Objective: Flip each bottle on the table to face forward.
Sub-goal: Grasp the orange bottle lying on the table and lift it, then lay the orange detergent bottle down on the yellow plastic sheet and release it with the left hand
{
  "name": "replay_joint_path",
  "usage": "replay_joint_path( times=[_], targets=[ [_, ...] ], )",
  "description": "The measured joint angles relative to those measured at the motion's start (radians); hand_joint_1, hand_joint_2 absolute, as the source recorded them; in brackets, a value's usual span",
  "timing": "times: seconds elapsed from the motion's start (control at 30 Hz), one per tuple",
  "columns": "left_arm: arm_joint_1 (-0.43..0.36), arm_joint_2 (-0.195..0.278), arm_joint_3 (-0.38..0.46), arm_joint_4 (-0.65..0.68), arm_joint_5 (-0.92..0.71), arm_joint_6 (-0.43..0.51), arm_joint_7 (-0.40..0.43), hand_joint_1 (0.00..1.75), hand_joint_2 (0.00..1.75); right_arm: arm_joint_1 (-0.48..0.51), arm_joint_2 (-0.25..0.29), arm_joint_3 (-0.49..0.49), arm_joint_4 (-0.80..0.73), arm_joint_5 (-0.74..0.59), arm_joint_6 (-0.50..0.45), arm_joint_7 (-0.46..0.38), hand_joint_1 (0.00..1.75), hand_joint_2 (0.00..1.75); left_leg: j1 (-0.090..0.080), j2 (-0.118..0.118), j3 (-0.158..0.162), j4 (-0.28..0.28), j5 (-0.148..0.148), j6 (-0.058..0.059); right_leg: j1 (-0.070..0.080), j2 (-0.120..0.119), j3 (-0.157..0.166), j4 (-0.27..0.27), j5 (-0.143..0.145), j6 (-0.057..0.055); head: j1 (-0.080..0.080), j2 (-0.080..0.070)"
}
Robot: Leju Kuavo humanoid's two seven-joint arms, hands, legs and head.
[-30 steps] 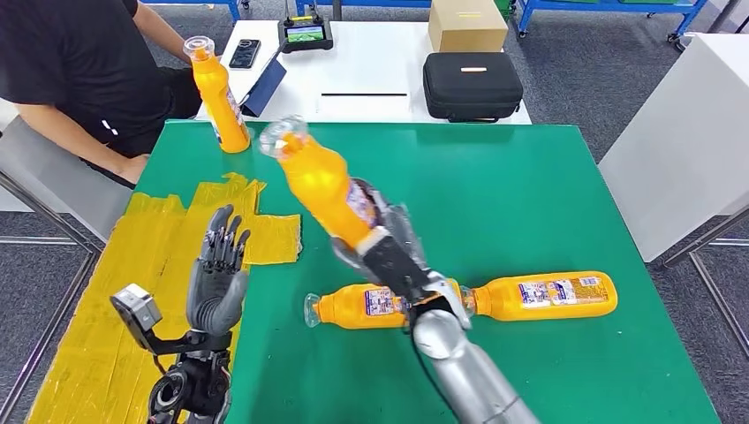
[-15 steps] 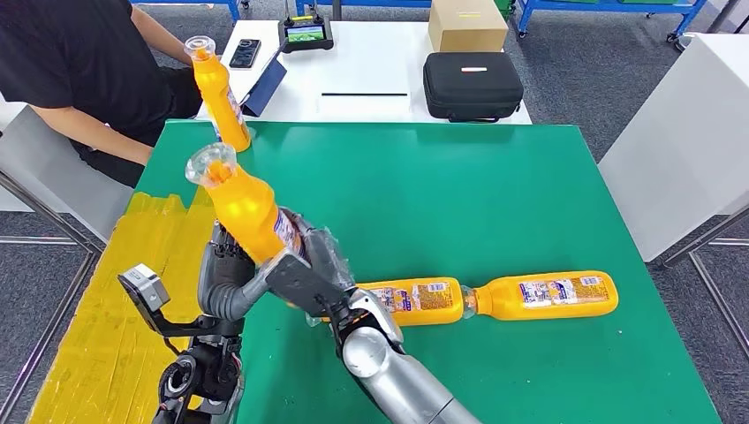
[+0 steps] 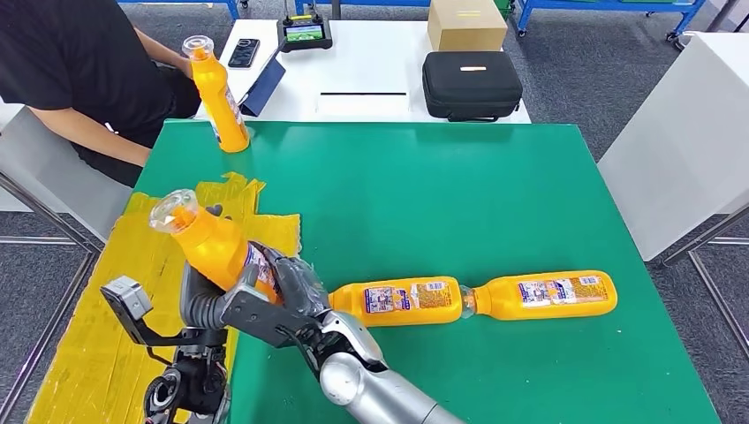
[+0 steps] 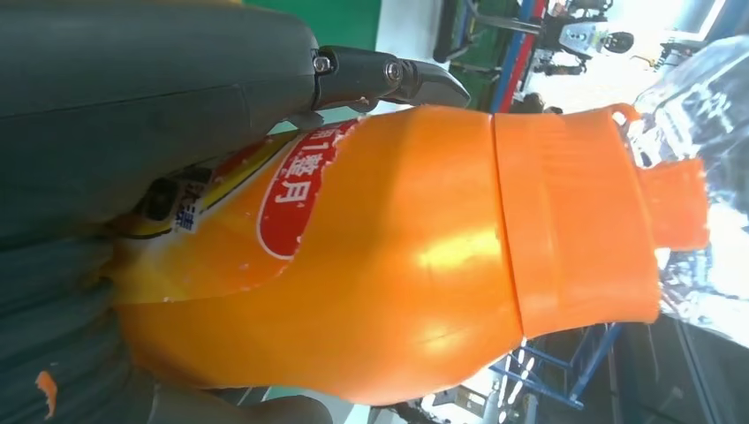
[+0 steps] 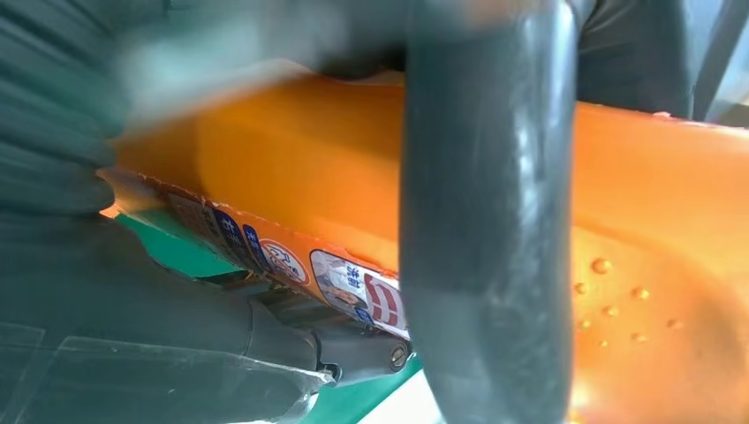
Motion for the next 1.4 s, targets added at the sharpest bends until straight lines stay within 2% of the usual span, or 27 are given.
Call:
replay_joint_path(
  times=[0.03,0.07,0.17,0.2,0.67,0.73,0.8,0.87,0.97,1.13,1.3,1.4],
  targets=[
    [0.002,0.0,0.002,0.0,0.002,0.0,0.0,0.0,1.75,-0.003,0.0,0.006,0.005,0.001,-0.001,0.0,1.75,1.75,0.0,0.0,0.0,0.0,0.0,0.0,0.0,0.0,0.0,0.0,0.0,0.0,0.0,0.0],
    [0.004,0.0,0.005,0.0,0.006,0.001,0.001,0.32,1.75,-0.007,0.0,0.013,0.01,0.004,-0.001,-0.001,1.75,1.75,0.0,0.0,0.0,0.0,0.0,0.0,0.0,0.0,0.0,0.0,0.0,0.0,0.0,0.0],
    [0.01,0.0,0.016,0.0,0.022,0.003,-0.001,1.63,1.75,-0.024,0.0,0.037,0.029,0.017,-0.001,-0.008,1.75,1.75,0.0,0.0,0.0,0.0,0.0,0.0,0.0,0.001,0.0,0.0,0.0,0.0,0.0,0.0],
    [0.013,0.0,0.019,0.0,0.026,0.004,-0.003,1.75,1.75,-0.028,0.0,0.046,0.035,0.021,0.0,-0.009,1.75,1.75,0.0,0.0,0.0,0.0,0.0,0.0,0.0,0.001,0.0,0.0,0.0,0.0,0.0,0.0],
    [0.102,0.0,0.056,-0.057,0.052,-0.016,-0.029,1.75,1.75,-0.042,0.0,0.138,0.08,0.027,-0.021,-0.038,1.75,1.75,0.0,0.001,-0.001,0.0,0.0,0.0,0.0,0.003,-0.002,0.0,0.0,0.0,0.0,0.0],
    [0.105,0.0,0.059,-0.061,0.051,-0.018,-0.028,1.75,1.75,-0.041,0.0,0.142,0.083,0.032,-0.03,-0.04,0.88,1.75,0.0,0.001,-0.001,0.0,0.0,0.0,0.0,0.003,-0.002,0.0,0.0,0.0,0.0,0.0],
    [0.106,0.0,0.06,-0.065,0.046,-0.02,-0.028,1.75,1.75,-0.038,0.0,0.143,0.085,0.044,-0.042,-0.042,0.0,0.87,0.0,0.001,-0.001,0.0,0.0,0.0,0.0,0.003,-0.002,0.0,0.0,0.0,0.0,0.0],
    [0.106,0.0,0.063,-0.071,0.029,-0.018,-0.028,1.75,1.75,-0.03,-0.001,0.139,0.086,0.074,-0.057,-0.043,0.0,0.0,0.0,0.001,-0.001,0.0,0.0,0.0,0.0,0.003,-0.002,0.0,0.0,0.0,0.0,0.0],
    [0.106,-0.001,0.065,-0.088,-0.049,0.023,-0.038,1.75,1.75,0.009,-0.016,0.11,0.044,0.163,-0.07,-0.022,0.0,0.0,0.0,0.001,-0.001,0.0,0.0,0.0,0.0,0.003,-0.002,0.0,0.0,0.0,0.0,0.0],
    [0.095,-0.005,0.081,-0.123,-0.215,0.122,-0.061,1.75,1.75,0.133,-0.089,0.02,-0.171,0.296,-0.012,0.008,0.0,0.0,0.0,-0.001,-0.002,0.0,-0.001,0.0,-0.002,0.002,-0.002,0.0,0.0,0.0,0.0,0.0],
    [0.075,-0.002,0.137,-0.122,-0.338,0.201,-0.078,1.75,1.75,0.268,-0.162,-0.085,-0.409,0.33,0.0,-0.006,0.0,0.0,-0.001,-0.002,-0.002,0.0,-0.001,0.0,-0.002,0.002,-0.002,-0.001,0.0,0.0,0.0,0.0],
    [0.063,0.009,0.163,-0.098,-0.449,0.298,-0.112,1.75,1.75,0.336,-0.204,-0.138,-0.531,0.323,0.004,-0.011,0.0,0.0,-0.001,-0.002,-0.002,0.0,-0.001,0.0,-0.002,0.002,-0.002,-0.001,0.0,0.0,0.0,0.0]
  ],
)
